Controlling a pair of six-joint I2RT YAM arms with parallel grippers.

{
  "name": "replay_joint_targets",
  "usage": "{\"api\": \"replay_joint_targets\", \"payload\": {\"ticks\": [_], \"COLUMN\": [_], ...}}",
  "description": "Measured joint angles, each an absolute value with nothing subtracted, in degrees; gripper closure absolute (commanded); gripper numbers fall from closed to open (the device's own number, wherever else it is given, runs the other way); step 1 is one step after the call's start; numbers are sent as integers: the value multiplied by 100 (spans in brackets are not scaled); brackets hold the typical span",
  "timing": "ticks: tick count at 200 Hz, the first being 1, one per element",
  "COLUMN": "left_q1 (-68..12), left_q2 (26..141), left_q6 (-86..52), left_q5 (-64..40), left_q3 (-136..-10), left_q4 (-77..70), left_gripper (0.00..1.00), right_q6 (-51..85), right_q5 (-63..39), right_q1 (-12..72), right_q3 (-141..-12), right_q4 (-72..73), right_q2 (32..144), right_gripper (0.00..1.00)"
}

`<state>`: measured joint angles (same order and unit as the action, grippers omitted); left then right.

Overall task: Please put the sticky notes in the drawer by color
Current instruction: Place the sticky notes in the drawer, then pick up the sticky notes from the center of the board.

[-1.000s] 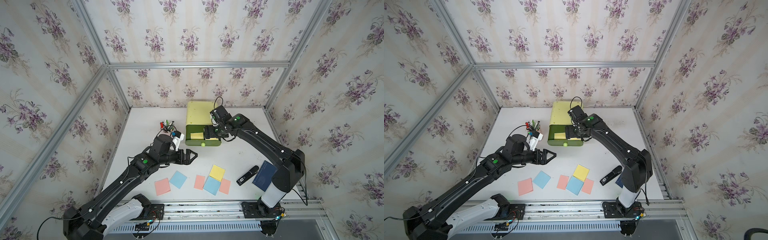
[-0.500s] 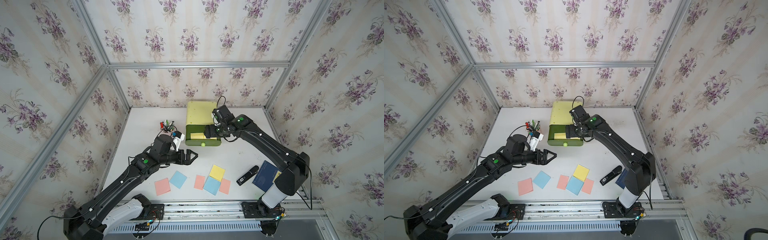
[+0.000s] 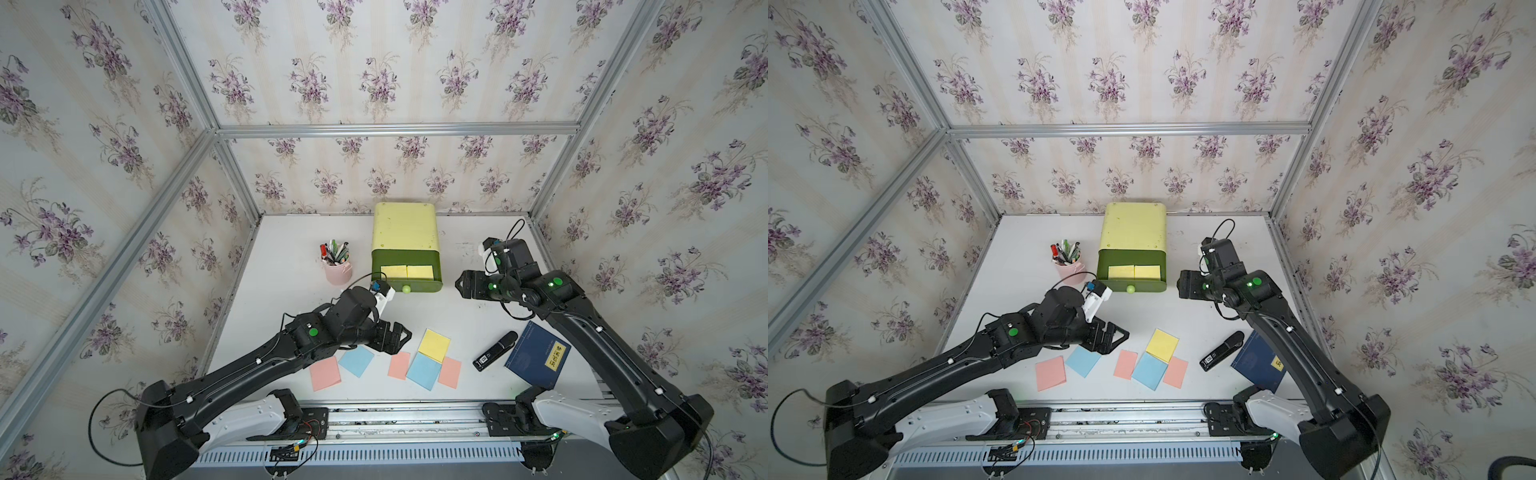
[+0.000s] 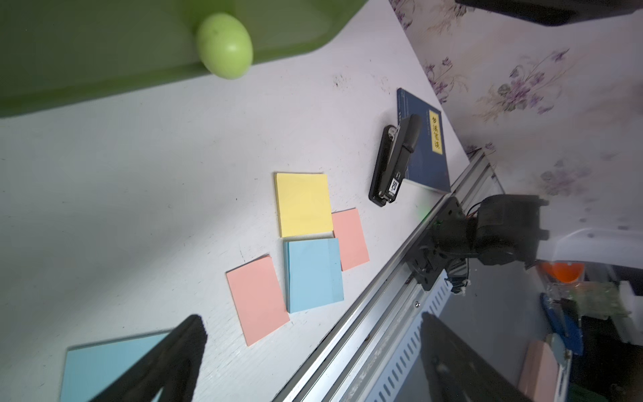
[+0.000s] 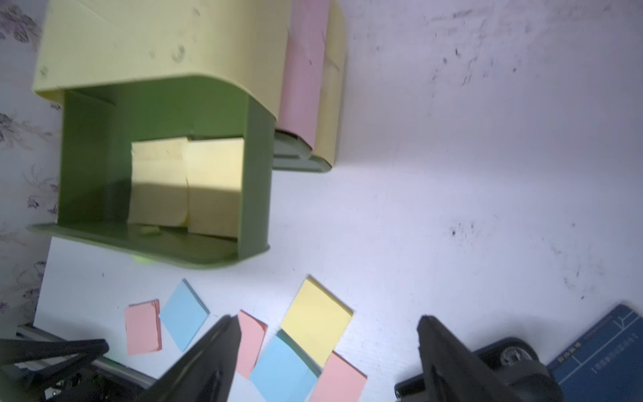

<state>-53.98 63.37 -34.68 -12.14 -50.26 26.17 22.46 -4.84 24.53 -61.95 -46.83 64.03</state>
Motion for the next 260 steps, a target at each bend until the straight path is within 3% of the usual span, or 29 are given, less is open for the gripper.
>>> {"api": "replay_joint_targets", "payload": {"ticks": [28,58,78,139,260], "left_q1": [-5822,-6160,-6206,-6270,-6326], "left_q2": [7249,8368,9120,10809,11675], "left_q6": [-3435,-3223,-3111,-2757,-3026], "left_q5": [-602,-384,-410,-582,-40], "left_q3": [-5419,-6097,-6534,-7922,-8226], "left_q4": [2775,2821,2851,3205,3583], "left_gripper": [1,0,0,0,0], "right_q6": [2252,2198,2104,2062,1970], "right_q5": [-792,-1160,-1511,-1544,-1247], "right_q1": [2276,1844,1347,1232,1146], "right_q3": [-5129,-4464,-4324,-4407,-4209], "right_q4": [-4539,-4257,-4027,-3605,-3573], "right_q2": [6243,6171,6469,6611,6674], "right_gripper": [17,26,26,22,22]}}
